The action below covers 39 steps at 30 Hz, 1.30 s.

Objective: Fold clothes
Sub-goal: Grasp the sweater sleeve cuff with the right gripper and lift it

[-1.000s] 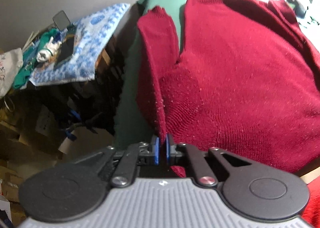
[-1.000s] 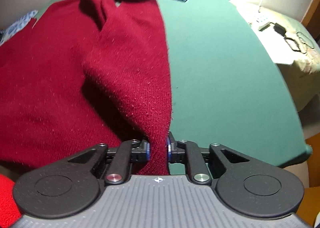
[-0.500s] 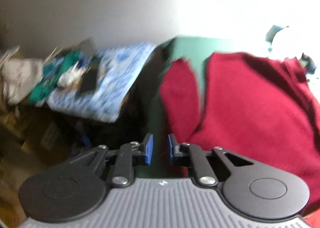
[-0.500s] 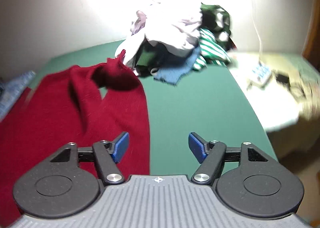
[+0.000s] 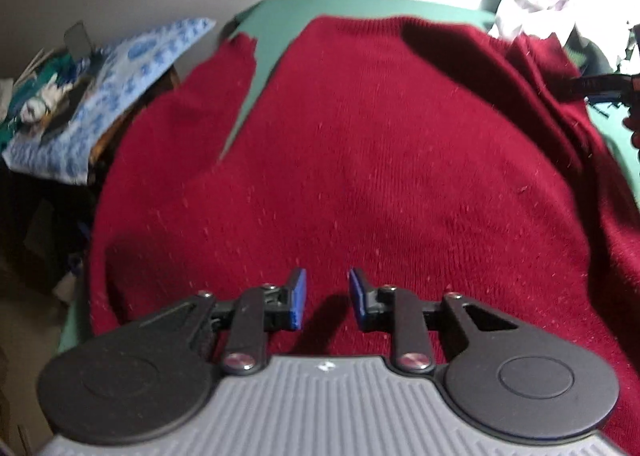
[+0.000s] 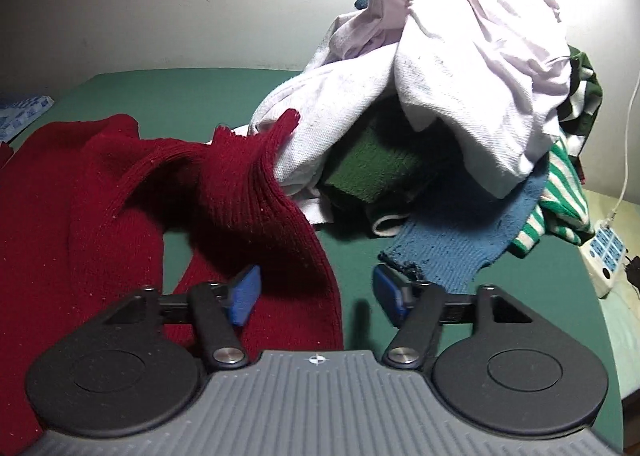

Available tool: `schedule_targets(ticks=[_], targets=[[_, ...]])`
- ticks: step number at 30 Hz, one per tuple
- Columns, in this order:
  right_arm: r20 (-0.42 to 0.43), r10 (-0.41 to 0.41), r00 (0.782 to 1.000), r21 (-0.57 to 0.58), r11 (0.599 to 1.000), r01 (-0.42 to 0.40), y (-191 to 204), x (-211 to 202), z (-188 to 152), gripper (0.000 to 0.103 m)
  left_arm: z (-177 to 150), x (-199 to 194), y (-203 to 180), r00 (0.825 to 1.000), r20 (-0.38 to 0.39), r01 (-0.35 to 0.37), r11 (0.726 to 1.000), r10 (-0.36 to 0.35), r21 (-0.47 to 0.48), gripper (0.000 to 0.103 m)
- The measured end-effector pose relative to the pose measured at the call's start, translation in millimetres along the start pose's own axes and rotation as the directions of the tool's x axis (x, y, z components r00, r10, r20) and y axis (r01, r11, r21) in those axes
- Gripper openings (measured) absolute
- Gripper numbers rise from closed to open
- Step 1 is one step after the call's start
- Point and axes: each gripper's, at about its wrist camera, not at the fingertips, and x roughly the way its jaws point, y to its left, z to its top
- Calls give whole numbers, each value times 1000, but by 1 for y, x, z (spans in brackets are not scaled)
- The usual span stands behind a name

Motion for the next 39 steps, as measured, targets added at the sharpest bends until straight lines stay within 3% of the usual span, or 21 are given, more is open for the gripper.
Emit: schedule_targets(ticks=[1,2,8,13,18,25,30,33,35,37,38,39], targets=[[-11,-3,1000,0,1000,3,0,1,0,4,-2,2,0,1000,-3,-10,1000,10,-2,27],[-6,-7,1000,8,1000,7,-3,-3,-1,2,-3,5,1,1000,-5,-18,1000,17,-3,28],[78,-108,991,161,982,94,-71,-61,-12,2,-2,8,0,1000,10,-30,999,30,13,32],[69,-291,954,280,924,261,-149,-101,-25,2,6,12,-7,1000,20,-23,998,22,53,32],[14,-475,880,365,822,438,-214,-128,-44,2,16,15,-13,999,38,-22,995,18,102,32],[-116,-653,748,391,662,639,-260,-155,-91,2,22,18,-14,999,45,-15,993,10,115,33],[-188,-723,665,296,604,740,-260,-153,-121,2,19,18,-6,998,54,-25,992,18,124,40],[-248,-738,627,202,594,779,-258,-140,-132,2,19,19,1,998,61,-34,992,27,120,43],[-264,-772,579,149,560,815,-253,-135,-132,9,20,19,6,997,68,-32,993,24,116,43],[-230,-813,535,158,511,845,-239,-142,-122,37,22,16,10,996,87,-26,993,16,113,43],[-188,-813,551,200,518,832,-228,-148,-113,40,25,15,12,995,97,-22,994,11,110,43],[-134,-779,613,244,573,782,-212,-154,-100,41,28,14,12,994,107,-19,994,7,109,43]])
